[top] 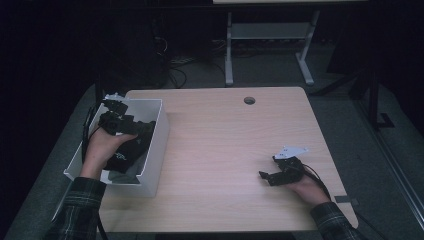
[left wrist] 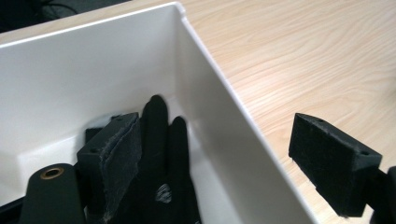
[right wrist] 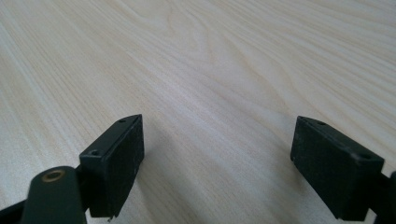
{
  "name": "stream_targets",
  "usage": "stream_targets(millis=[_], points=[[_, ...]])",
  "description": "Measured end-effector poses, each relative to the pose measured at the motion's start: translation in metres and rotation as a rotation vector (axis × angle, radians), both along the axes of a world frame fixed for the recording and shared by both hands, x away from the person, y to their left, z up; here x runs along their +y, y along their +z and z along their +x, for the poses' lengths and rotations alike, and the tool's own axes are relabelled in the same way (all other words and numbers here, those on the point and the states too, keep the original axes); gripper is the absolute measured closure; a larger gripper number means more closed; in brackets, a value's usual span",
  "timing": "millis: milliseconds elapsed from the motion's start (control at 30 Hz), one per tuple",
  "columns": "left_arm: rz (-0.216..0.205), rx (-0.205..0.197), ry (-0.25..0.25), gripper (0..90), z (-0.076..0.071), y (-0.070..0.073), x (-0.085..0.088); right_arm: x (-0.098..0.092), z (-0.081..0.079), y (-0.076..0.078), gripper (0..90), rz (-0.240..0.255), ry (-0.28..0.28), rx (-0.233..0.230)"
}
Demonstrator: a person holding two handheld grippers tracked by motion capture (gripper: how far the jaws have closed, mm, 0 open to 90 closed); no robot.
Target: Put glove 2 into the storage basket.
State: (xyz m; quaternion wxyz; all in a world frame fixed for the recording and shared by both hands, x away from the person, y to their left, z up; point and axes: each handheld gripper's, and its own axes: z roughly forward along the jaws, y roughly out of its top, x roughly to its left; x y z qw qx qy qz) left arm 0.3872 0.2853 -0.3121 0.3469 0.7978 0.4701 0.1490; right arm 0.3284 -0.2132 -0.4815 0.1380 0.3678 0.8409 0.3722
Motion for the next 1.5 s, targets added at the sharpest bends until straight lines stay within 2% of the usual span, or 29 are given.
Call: stream_targets(millis=[400, 867, 1233, 1500], points=[[-0.01, -0.018, -0.078, 16.7, -0.001, 0.006, -0.035, 0.0, 0.0, 0.0, 17.4, 0.001, 0.0, -0.001], [-0.042, -0.026, -0.157, 16.7, -0.004, 0.001, -0.078, 0.0, 0.0, 0.0, 17.4, 0.0, 0.0, -0.001], [-0.056, -0.038, -0.215, 16.7, -0.009, -0.008, -0.111, 0.0, 0.0, 0.0, 17.4, 0.001, 0.002, -0.002], [-0.065, -0.031, -0.249, 16.6, -0.015, -0.023, -0.13, 0.0, 0.0, 0.0, 17.4, 0.001, 0.003, -0.002]])
